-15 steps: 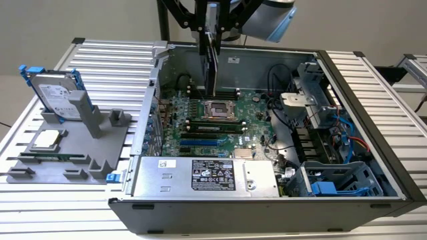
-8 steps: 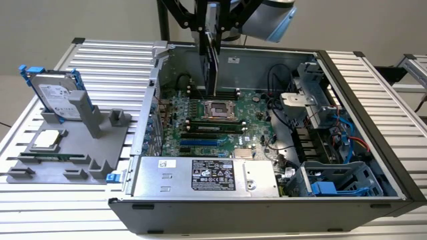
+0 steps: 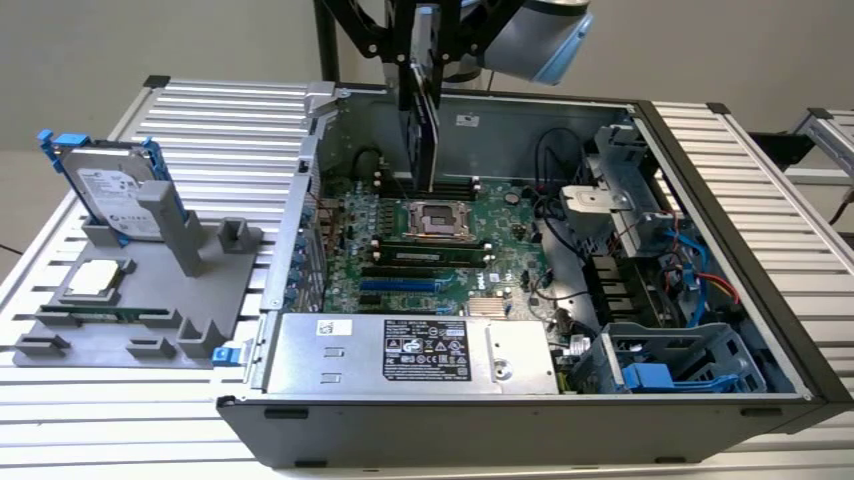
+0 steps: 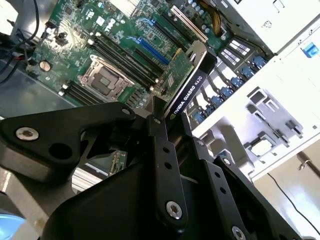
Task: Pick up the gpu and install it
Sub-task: 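Insert the gpu into the slot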
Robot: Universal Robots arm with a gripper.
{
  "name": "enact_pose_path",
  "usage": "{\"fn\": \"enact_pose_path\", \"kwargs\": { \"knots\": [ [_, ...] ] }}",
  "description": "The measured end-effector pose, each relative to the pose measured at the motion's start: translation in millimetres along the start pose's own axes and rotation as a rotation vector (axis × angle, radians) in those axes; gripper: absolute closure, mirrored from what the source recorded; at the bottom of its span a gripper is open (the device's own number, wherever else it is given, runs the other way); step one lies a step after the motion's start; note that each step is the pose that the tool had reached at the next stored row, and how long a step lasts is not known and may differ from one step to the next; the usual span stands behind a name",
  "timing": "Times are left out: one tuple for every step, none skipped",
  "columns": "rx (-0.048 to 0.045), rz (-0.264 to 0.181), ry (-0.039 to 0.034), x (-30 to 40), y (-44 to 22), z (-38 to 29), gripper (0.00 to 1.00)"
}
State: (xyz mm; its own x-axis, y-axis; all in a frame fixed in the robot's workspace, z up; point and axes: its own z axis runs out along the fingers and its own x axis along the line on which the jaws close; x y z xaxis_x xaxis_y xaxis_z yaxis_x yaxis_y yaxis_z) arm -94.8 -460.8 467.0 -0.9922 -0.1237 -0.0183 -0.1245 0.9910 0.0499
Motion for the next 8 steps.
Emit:
{"fn": "enact_pose_path", "kwargs": {
  "knots": [
    [-0.0001,-0.003,0.0002,0.0,0.0,0.0,1.0],
    [-0.0002,-0.006,0.0003,0.0,0.0,0.0,1.0],
    [-0.0002,-0.01,0.0005,0.0,0.0,0.0,1.0],
    [-0.0003,-0.013,0.0006,0.0,0.0,0.0,1.0],
    [-0.0003,-0.016,0.0008,0.0,0.0,0.0,1.0],
    [-0.0004,-0.019,0.0009,0.0,0.0,0.0,1.0],
    [-0.0005,-0.022,0.001,0.0,0.0,0.0,1.0],
    [-0.0006,-0.025,0.0012,0.0,0.0,0.0,1.0]
  ]
}}
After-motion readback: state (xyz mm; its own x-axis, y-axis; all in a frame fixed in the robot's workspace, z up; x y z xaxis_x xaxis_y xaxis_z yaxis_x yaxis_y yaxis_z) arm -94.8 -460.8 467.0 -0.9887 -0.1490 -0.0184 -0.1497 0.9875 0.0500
